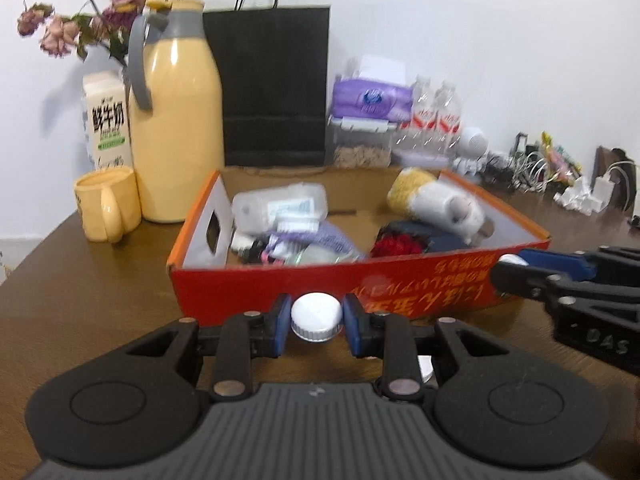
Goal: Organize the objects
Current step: 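Carry the white cap to the box with the left tool while the right tool carries its cap, then open both tools to drop the two white caps into the box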
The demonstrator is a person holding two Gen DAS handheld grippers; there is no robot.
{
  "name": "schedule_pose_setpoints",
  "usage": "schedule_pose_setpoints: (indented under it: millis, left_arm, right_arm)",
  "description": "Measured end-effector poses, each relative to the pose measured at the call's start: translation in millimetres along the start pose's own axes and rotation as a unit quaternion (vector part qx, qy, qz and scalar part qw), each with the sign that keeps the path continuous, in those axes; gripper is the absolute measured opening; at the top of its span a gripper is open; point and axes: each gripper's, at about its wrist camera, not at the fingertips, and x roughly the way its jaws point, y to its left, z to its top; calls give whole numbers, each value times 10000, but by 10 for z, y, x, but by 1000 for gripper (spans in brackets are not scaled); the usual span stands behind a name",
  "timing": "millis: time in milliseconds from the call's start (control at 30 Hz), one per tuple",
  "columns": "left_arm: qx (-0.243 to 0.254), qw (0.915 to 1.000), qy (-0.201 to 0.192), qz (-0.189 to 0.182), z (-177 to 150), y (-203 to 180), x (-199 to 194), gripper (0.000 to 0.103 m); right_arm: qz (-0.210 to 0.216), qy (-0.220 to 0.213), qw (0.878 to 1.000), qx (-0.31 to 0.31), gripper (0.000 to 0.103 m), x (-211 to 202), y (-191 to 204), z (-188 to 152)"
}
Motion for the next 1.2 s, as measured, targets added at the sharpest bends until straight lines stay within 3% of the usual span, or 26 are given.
schedule_pose_setpoints:
  millis: [233, 567, 933, 1200]
  left_arm:
    - [-100, 9996, -264, -81, 215, -18, -75, 29]
    - [-169, 9975, -659, 207, 655, -28, 66, 29]
    - [-562, 9961, -360, 582, 720, 88, 657, 29]
    - [-500, 9969, -182, 583, 630, 99, 766, 29]
  right_arm:
    - [-27, -191, 9997, -151, 27, -12, 18, 182]
    - [-165, -276, 9994, -86, 27, 328, -15, 554]
    - [-361, 150, 9991, 142, 27, 921, -106, 515]
    - [-387, 314, 9986, 197, 27, 1039, -146, 407]
